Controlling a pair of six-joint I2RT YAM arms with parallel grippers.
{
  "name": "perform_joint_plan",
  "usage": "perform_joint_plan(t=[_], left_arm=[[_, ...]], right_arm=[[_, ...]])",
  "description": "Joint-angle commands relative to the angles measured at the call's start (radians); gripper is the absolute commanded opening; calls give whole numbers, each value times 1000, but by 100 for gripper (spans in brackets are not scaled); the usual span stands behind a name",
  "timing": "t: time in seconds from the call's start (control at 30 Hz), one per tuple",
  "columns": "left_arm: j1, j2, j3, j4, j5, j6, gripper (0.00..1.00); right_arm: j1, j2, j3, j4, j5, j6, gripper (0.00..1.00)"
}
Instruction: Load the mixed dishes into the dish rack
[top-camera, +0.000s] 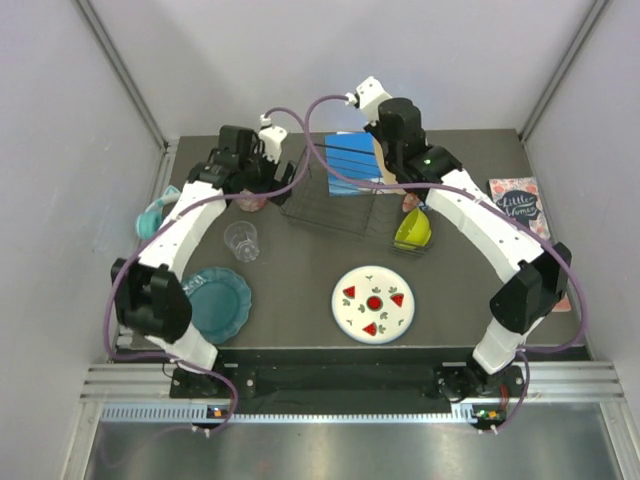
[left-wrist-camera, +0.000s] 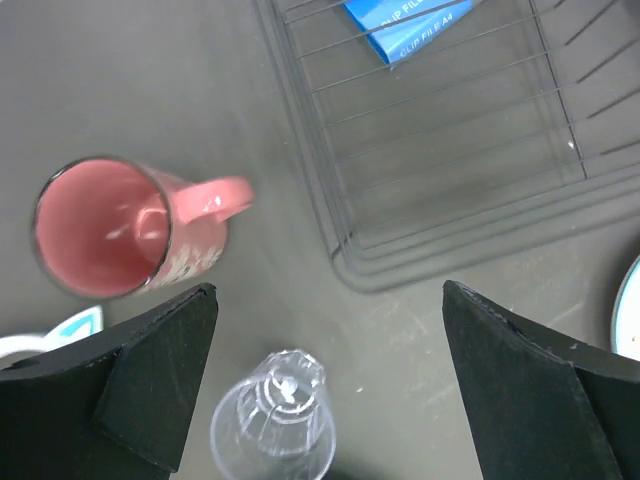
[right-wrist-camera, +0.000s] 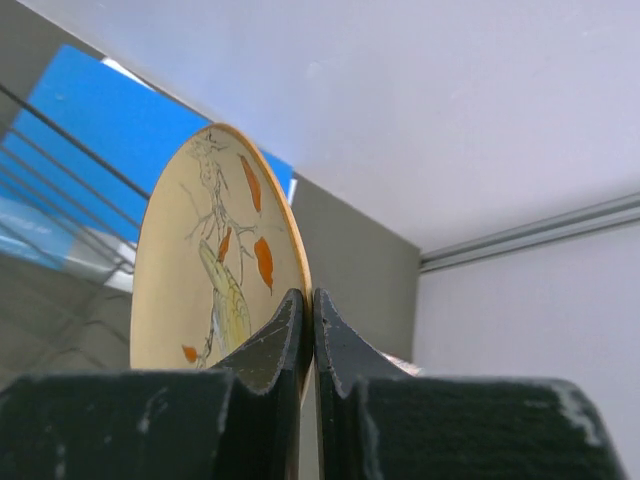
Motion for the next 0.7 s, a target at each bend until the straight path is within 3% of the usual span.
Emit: perform_joint_plan(t=[0.0, 0.3, 0.67], left_arm=[[0, 162, 149, -17, 26, -75, 98], [2, 478, 468, -172, 55, -112, 96], [2, 509, 381, -108, 23, -60, 85]], right_arm=[[-6, -29, -50, 329, 103, -217, 0], [-23, -10, -79, 444, 118, -340, 0], [-38, -24, -122, 478, 104, -356, 0]])
